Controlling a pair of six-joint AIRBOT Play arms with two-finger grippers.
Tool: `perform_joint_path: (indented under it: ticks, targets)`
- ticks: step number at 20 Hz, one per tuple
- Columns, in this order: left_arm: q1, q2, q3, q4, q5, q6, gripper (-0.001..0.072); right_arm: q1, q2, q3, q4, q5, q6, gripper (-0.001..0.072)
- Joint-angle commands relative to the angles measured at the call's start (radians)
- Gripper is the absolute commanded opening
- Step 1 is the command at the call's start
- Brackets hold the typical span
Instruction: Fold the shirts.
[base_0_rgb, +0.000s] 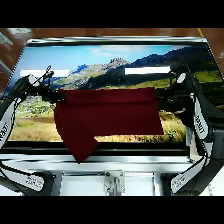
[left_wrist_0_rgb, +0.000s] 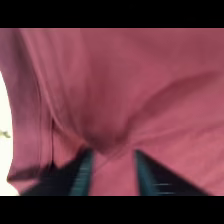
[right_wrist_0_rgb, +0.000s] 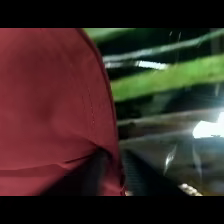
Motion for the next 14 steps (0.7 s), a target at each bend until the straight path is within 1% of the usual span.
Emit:
perform_joint_path:
  ticks: [1,2,5,6,7,8,9,11,12,14]
  targets:
    - [0.007,0.006,0.028,0.02,-0.145,-0.033,0.0506,-0.011,0.035,0.007,0.013,0.099,-0.034,0.0572]
    - [0.02,0.018,0.047,0.02,-0.208,-0.033,0.0549,-0.023,0.071,0.01,-0.011,0.141,-0.053,0.0572]
    - [0.075,0.108,0.054,0.008,-0.356,-0.033,0.0553,-0.084,0.198,0.01,-0.155,0.31,-0.07,0.057]
    - [0.105,0.151,0.032,-0.038,-0.385,-0.022,0.0555,-0.114,0.232,0.01,-0.189,0.375,-0.08,0.0569]
    - [0.146,0.205,-0.02,-0.092,-0.406,-0.004,0.0558,-0.152,0.262,0.002,-0.179,0.443,-0.101,0.0569]
    - [0.186,0.259,-0.099,-0.127,-0.415,0.018,0.0622,-0.19,0.293,-0.024,-0.142,0.477,-0.127,0.0569]
    - [0.231,0.323,-0.217,-0.139,-0.417,0.025,0.0677,-0.23,0.326,-0.071,-0.093,0.489,-0.148,0.0569]
    - [0.311,0.441,-0.478,-0.156,-0.377,0.05,0.0677,-0.298,0.387,-0.195,-0.018,0.46,-0.17,0.057]
    - [0.349,0.497,-0.609,-0.202,-0.325,0.082,0.0676,-0.323,0.409,-0.256,0.015,0.438,-0.176,0.057]
    - [0.412,0.572,-0.784,-0.325,-0.215,0.157,0.0669,-0.352,0.435,-0.359,0.098,0.401,-0.19,0.057]
